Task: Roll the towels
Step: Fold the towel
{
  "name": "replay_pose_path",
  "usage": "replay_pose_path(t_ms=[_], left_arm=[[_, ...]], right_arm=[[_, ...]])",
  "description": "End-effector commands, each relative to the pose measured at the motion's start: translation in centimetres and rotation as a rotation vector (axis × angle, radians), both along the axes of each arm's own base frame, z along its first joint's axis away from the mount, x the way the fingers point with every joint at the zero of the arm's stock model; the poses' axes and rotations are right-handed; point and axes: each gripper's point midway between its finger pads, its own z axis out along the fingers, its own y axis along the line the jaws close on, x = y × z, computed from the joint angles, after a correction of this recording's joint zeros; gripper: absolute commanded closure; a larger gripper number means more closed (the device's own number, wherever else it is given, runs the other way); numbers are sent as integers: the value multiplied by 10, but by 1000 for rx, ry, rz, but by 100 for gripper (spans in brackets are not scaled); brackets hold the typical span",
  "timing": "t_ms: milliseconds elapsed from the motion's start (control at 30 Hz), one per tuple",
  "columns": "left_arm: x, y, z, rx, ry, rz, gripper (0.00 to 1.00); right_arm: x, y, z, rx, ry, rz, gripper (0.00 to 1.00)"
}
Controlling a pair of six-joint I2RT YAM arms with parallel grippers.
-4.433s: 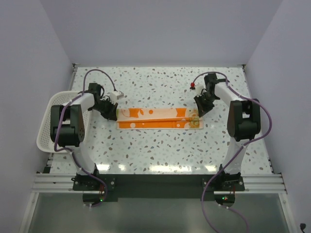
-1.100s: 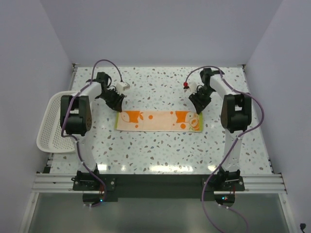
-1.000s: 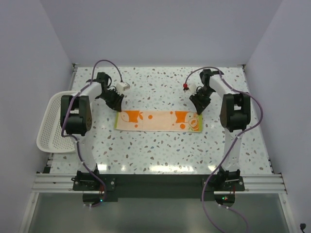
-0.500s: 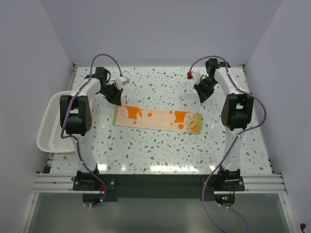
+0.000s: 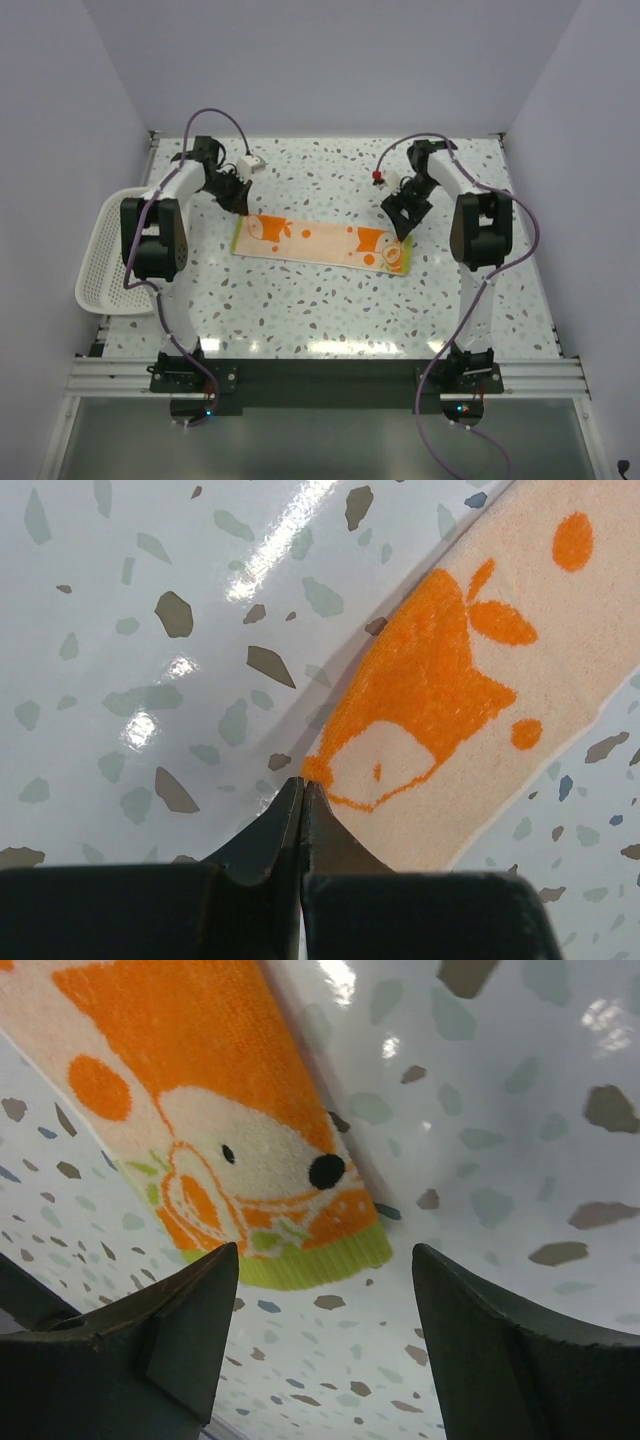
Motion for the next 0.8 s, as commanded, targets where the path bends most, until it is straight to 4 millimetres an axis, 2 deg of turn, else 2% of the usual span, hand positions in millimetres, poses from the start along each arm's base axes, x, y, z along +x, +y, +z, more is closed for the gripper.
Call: replay_pose_path(t_ms=[0,167,533,633,733,767], left_arm=[[2,2,10,-12,-31,-10,100],[5,1,11,-15,-30,-2,100],[6,2,5,-8,-15,9,100],[6,3,1,-2,-8,12,100],[7,3,1,-3,-8,15,100],[7,3,1,-4,-9,18,100]], right_arm=[[-6,15,-2,-3,-6,62,27],[1,10,-20,-47,-4,87,30],[3,-1,-31,-69,29,134,47],[2,-5,-32,-60,49,132,55],[-1,-5,-33,-54,64,145,69],[-2,-5,-32,-51,68,146,76]])
